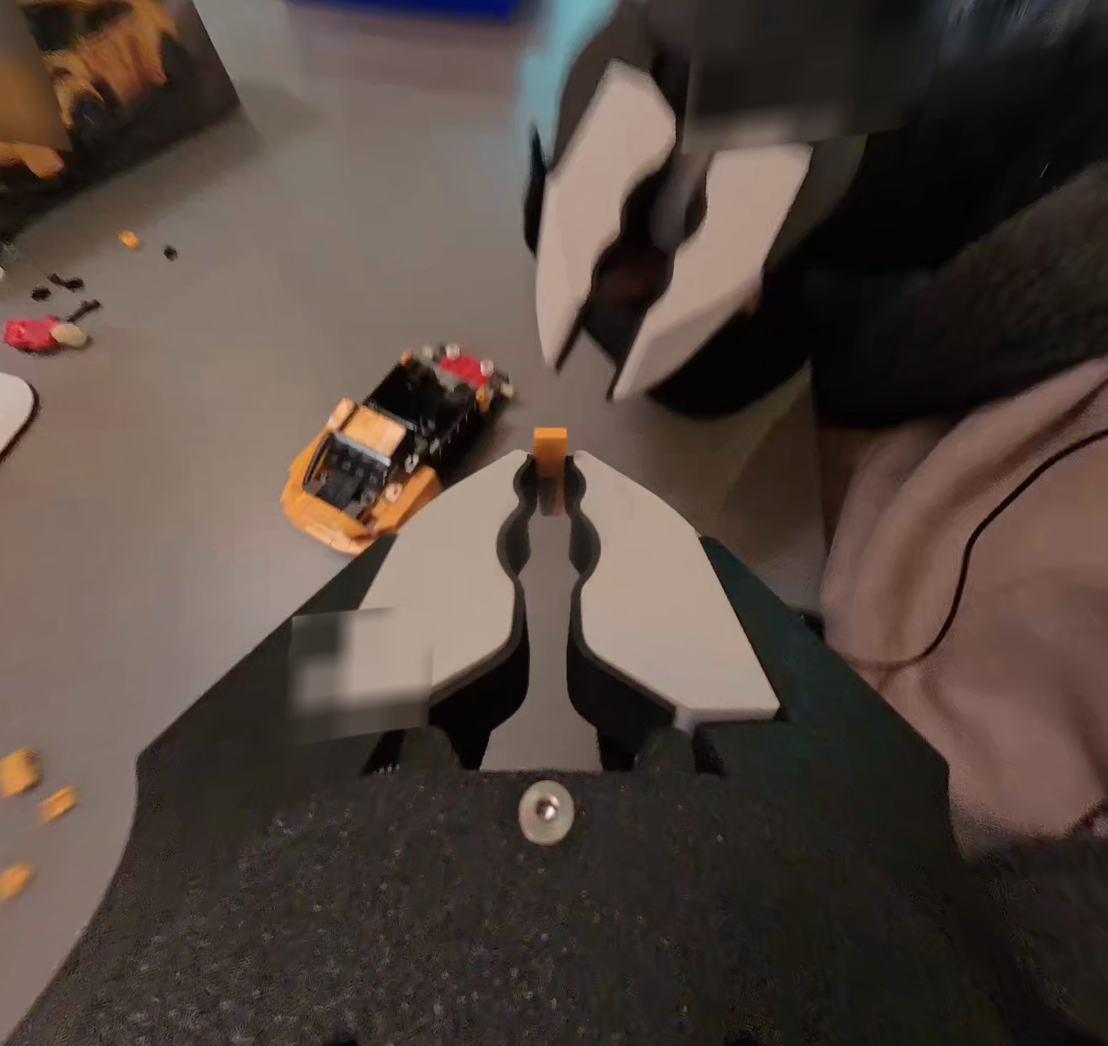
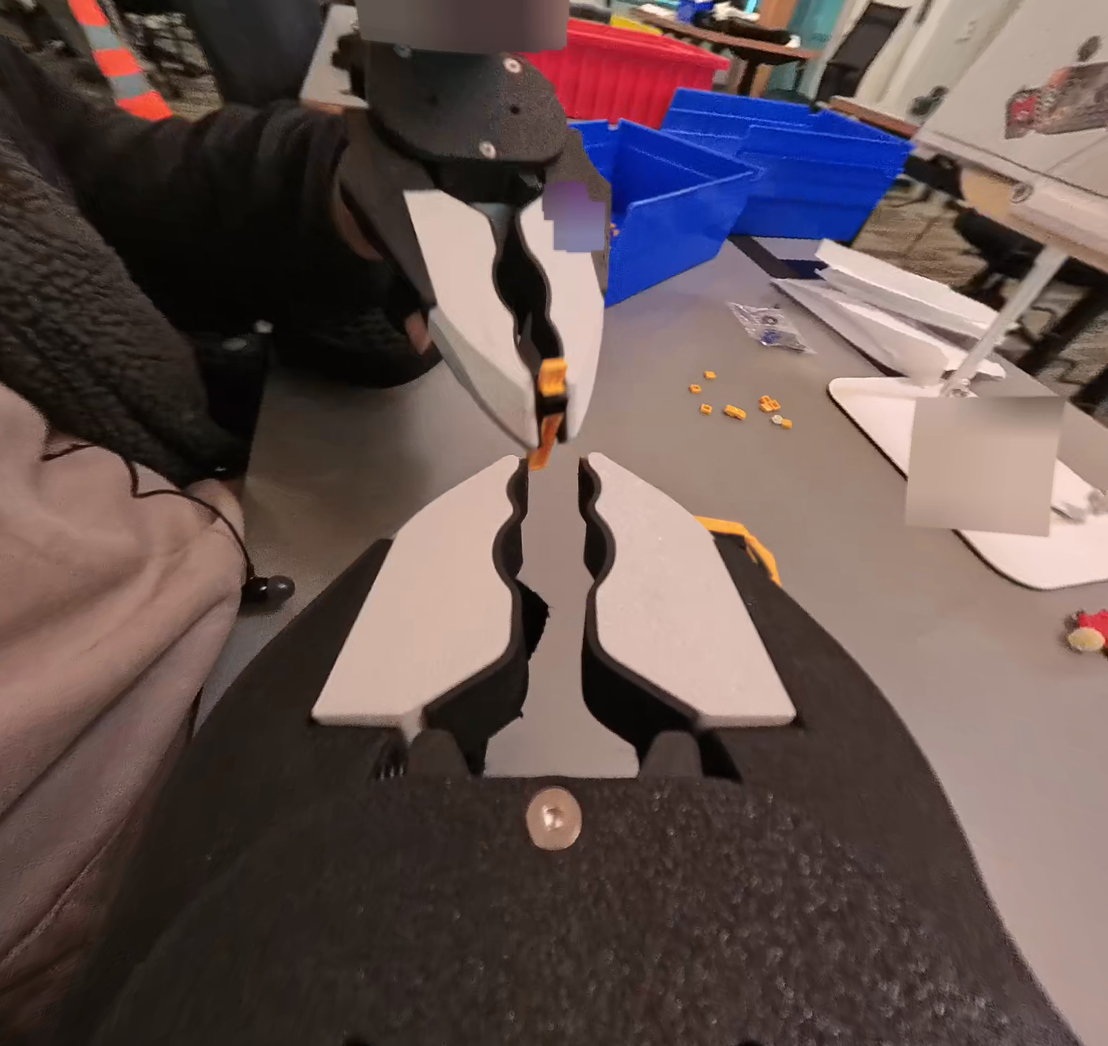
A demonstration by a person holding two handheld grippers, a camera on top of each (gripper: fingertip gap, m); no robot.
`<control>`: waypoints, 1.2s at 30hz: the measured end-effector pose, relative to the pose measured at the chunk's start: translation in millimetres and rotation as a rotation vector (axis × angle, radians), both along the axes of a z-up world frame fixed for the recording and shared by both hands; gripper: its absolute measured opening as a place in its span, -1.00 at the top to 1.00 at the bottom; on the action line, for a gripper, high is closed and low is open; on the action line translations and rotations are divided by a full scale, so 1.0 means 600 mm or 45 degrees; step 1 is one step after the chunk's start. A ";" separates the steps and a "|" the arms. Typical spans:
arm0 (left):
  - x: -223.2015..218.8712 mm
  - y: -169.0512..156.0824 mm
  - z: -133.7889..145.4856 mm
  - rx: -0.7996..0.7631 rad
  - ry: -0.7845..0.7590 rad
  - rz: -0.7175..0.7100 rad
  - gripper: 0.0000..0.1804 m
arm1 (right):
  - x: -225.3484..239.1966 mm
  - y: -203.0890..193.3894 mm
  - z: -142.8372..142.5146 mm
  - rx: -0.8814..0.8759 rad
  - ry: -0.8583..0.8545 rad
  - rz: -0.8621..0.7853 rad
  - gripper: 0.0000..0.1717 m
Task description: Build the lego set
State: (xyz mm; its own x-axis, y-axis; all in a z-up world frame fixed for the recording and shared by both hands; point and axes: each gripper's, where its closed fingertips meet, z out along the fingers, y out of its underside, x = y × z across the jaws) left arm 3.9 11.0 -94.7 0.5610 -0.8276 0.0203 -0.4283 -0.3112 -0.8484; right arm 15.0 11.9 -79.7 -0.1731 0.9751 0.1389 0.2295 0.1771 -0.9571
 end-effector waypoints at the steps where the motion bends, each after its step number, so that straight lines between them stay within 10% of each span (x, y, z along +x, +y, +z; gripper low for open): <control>1: -0.005 -0.001 -0.011 -0.027 0.117 -0.034 0.91 | 0.001 0.001 0.008 0.004 -0.027 0.037 0.81; 8: 0.002 0.001 -0.047 -0.055 0.560 -0.238 0.91 | -0.020 -0.010 -0.014 0.107 -0.284 0.217 0.78; 26: -0.021 0.072 -0.042 -0.008 0.178 -0.188 0.90 | -0.026 0.073 -0.009 -0.228 0.019 0.017 0.91; 36: -0.059 0.121 -0.118 -0.114 0.439 -0.320 0.90 | -0.046 0.125 -0.099 -0.025 -0.444 -0.091 0.91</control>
State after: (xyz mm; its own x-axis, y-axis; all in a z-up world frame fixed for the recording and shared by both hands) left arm -31.6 83.7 -165.7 0.3290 -0.9427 -0.0550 -0.7536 -0.2270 -0.6169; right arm -12.8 87.1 -139.3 -0.1379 0.9884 0.0643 0.5539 0.1308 -0.8222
